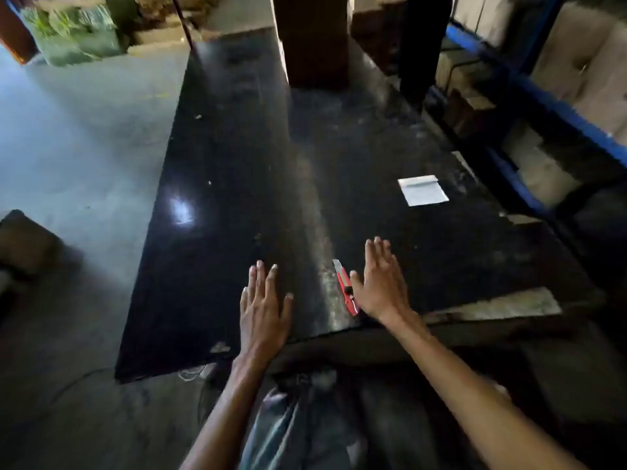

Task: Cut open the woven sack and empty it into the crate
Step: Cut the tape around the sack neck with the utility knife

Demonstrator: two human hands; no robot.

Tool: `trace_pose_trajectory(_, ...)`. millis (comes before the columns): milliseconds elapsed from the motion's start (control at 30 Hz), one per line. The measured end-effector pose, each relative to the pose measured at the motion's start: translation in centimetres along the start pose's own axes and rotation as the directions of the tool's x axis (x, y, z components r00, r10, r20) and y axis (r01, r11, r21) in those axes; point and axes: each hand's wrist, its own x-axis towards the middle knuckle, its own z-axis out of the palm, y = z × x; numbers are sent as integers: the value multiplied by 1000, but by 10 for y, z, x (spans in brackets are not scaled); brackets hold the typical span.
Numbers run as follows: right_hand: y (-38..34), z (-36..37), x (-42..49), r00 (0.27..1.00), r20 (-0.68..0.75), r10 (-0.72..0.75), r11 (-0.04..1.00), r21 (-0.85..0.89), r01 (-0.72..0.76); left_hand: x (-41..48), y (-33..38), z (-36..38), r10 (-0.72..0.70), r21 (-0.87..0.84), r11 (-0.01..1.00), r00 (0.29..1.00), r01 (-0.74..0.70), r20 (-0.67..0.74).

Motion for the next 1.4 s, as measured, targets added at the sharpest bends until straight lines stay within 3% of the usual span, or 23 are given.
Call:
trace_pose_trajectory(133, 32, 75, 18, 983, 168, 73, 997, 24, -78, -10, -42, 79, -122, 108, 989, 978, 104, 167)
trace_pose_trajectory(200, 38, 106, 29, 978, 188, 91, 994, 40, -100, -11, -60, 111, -153, 138, 982, 965, 126, 214)
trace_pose_trajectory(400, 36, 159, 65, 996, 45, 73, 995, -74, -70, -9, -100, 166, -109, 185, 980, 971, 70, 211)
trace_pose_trajectory(533, 33, 172, 77, 998, 30, 55, 985, -167, -49, -13, -112, 173, -73, 235, 972, 981, 29, 181)
trace_pose_trajectory(667, 36, 163, 71, 993, 67, 98, 990, -112, -90, -8, -110, 166, -108, 219, 975, 952, 44, 288)
trace_pose_trajectory(767, 39, 146, 38, 984, 95, 151, 988, 14, -153, -1, -105, 152, -150, 196, 978, 898, 73, 414)
trace_pose_trajectory(833, 42, 138, -7, 987, 48, 151, 981, 112, -156, -10, -99, 143, -147, 174, 981, 895, 80, 422)
trace_pose_trajectory(967, 47, 142, -126, 976, -42, 214, 949, 248, -197, -83, -95, 139, 33, 33, 998, 928, -49, 372)
trace_pose_trajectory(1067, 50, 170, -192, 958, 11, 286, 914, 296, -277, -150, -115, 151, 101, 0, 994, 922, -109, 375)
trace_pose_trajectory(1200, 60, 256, -244, 929, 101, 355, 886, 281, -369, -200, -182, 210, 108, 18, 991, 882, -130, 458)
trace_pose_trajectory(1400, 105, 435, -283, 907, 58, 416, 887, 193, -419, -174, -288, 353, 220, 96, 950, 858, -296, 464)
